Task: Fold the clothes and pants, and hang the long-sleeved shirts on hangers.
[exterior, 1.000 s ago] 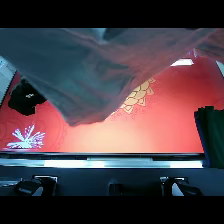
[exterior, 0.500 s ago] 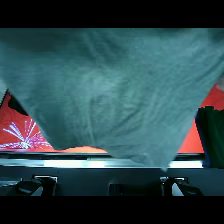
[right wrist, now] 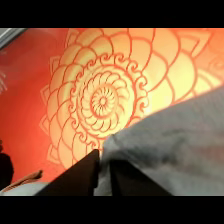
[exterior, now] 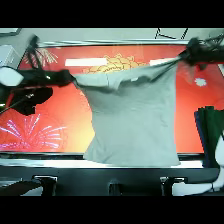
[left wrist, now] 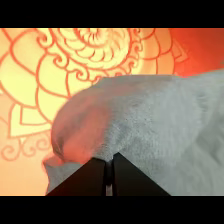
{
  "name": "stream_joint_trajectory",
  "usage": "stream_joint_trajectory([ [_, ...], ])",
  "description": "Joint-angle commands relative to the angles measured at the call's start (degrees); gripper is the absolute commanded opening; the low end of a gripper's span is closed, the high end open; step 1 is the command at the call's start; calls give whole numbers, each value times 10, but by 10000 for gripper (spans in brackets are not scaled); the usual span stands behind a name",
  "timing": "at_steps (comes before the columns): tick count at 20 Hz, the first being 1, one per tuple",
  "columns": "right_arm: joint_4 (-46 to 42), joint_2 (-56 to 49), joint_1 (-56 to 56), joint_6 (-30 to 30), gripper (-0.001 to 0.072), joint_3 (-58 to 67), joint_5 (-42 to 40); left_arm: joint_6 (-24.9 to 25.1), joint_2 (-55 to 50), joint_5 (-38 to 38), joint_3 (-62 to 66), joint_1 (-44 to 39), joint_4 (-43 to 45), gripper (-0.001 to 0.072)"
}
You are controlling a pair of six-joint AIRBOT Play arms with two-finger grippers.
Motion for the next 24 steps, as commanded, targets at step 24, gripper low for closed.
stream_joint_trajectory([
  [24,19,293,67,-71,689,-843,-16,28,-65,-52,-15,76,-17,25],
])
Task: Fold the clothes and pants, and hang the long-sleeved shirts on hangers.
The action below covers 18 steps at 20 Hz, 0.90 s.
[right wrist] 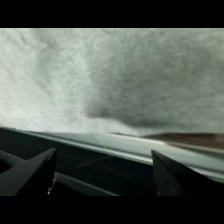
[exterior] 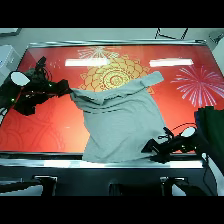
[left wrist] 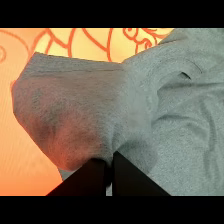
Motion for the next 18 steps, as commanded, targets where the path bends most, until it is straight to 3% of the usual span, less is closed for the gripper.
stream_joint_trajectory([
  [1,83,9,2,-2,687,-26,-98,4,0,-1,0,0,3,25],
  [2,94,9,2,-1,667,-26,-119,4,0,-1,0,0,5,25],
  [4,110,9,2,9,521,-26,-156,3,0,-1,0,1,16,25],
  [6,120,9,-1,9,89,-7,-185,4,0,-1,0,1,28,26],
  [7,115,9,-9,3,40,19,-195,3,0,-1,0,1,40,25],
  [12,73,9,-136,29,40,223,-301,3,-9,-72,-1,9,90,26],
  [14,72,9,-161,29,40,240,-328,1,-23,-109,-17,3,82,25],
  [17,34,-25,-161,29,42,240,-240,-1,-39,-94,-85,-29,27,25],
  [18,26,-41,-161,28,180,240,-184,-1,-40,-81,-106,-38,17,25],
])
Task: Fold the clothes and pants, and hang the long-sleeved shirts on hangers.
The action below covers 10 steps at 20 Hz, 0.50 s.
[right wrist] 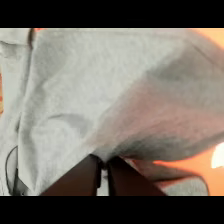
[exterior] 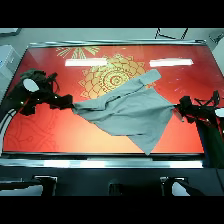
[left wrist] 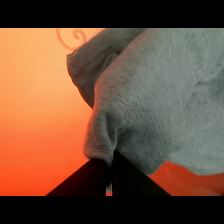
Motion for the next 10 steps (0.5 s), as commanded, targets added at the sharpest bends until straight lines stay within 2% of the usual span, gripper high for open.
stream_joint_trajectory([
  [1,-37,-39,-11,-16,544,15,139,1,-10,9,-62,-28,-38,25],
  [2,-51,-49,-11,-59,701,14,215,8,-10,8,-67,-31,-38,25],
  [4,-124,-56,-11,-91,692,-6,346,11,-7,4,-66,-26,-38,25],
  [5,-165,-55,-11,-88,688,-27,375,11,-4,4,-66,-23,-38,25],
  [7,-163,-55,-11,-83,668,-83,374,11,0,4,-66,-22,-38,25],
  [10,-45,-55,-10,-115,669,-175,309,11,4,3,-66,-23,-40,25],
])
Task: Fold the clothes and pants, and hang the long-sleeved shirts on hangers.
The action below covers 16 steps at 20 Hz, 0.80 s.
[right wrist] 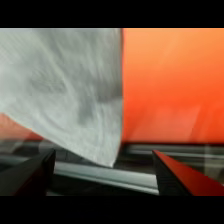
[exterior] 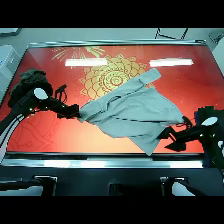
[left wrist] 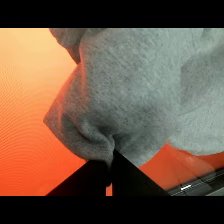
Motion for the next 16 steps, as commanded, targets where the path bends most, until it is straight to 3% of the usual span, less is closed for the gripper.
stream_joint_trajectory([
  [1,97,-2,0,-42,669,-88,-22,1,6,-1,-2,-1,-11,25],
  [6,111,-2,44,-34,668,-104,-85,1,13,11,0,-1,-26,25],
  [7,116,-2,82,-34,616,-103,-101,1,13,13,0,-1,-28,25],
  [8,119,-2,116,-34,409,-99,-112,1,14,12,0,-1,-28,25],
  [9,120,-2,138,-34,147,-86,-115,2,18,13,0,-1,-28,25],
  [10,120,-2,147,-36,40,-62,-100,8,30,18,2,0,-28,25],
  [13,90,29,144,-50,38,86,-45,48,95,63,64,15,-27,24],
  [16,13,97,144,-36,39,345,-77,48,187,140,202,49,-27,24],
])
